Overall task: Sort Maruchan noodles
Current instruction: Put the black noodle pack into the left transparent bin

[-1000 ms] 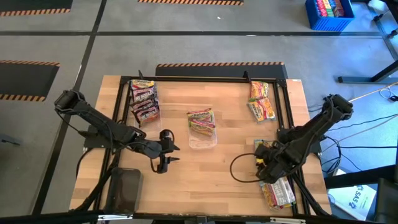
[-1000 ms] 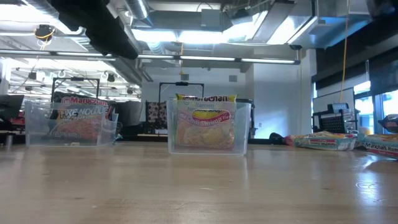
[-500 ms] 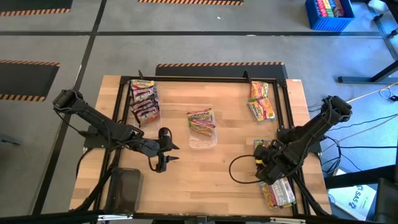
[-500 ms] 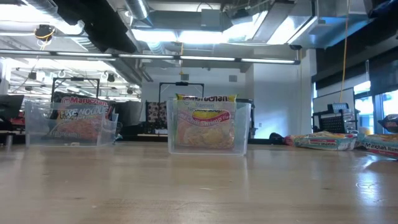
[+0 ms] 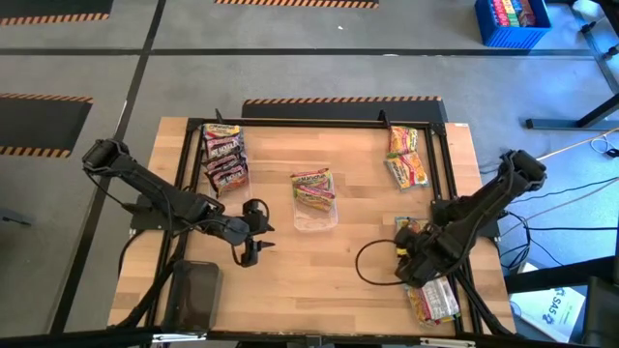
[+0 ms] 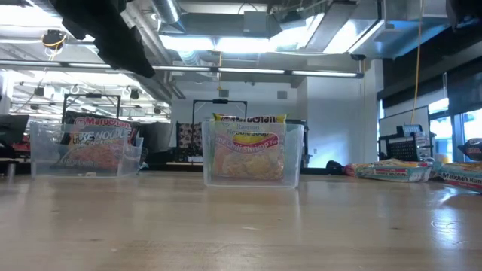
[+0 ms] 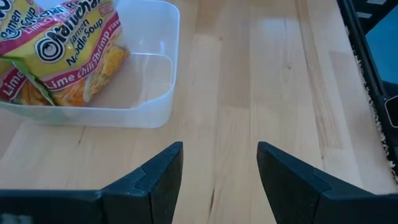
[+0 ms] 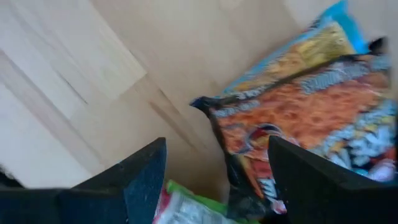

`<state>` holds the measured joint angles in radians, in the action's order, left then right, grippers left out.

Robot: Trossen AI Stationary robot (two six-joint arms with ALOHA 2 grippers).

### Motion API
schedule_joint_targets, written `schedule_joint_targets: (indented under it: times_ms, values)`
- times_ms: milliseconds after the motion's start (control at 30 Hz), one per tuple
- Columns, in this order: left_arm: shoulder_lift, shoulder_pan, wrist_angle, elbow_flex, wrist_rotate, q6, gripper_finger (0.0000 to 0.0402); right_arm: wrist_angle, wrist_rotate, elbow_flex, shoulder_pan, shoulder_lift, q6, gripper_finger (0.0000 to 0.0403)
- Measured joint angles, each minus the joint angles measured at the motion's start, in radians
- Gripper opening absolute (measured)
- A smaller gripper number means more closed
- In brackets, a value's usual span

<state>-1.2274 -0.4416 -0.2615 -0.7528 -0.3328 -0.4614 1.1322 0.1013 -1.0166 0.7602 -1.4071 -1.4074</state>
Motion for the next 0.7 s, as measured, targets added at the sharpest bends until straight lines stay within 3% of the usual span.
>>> schedule_joint_targets:
  times_ms: [200,467,700]
  values:
    - [0.0,0.0,0.0,0.0,-0.024,0.003,0.0199,-0.008,0.023,0.004,0.013,-0.115,0.056,0.0264]
    - [0.0,0.0,0.0,0.0,-0.032,0.002,0.0199,0.026,0.168,0.004,0.013,-0.248,0.14,0.0264]
    - [0.0,0.0,0.0,0.0,-0.032,0.026,0.0199,0.117,0.118,0.004,0.013,-0.304,0.185,0.0251]
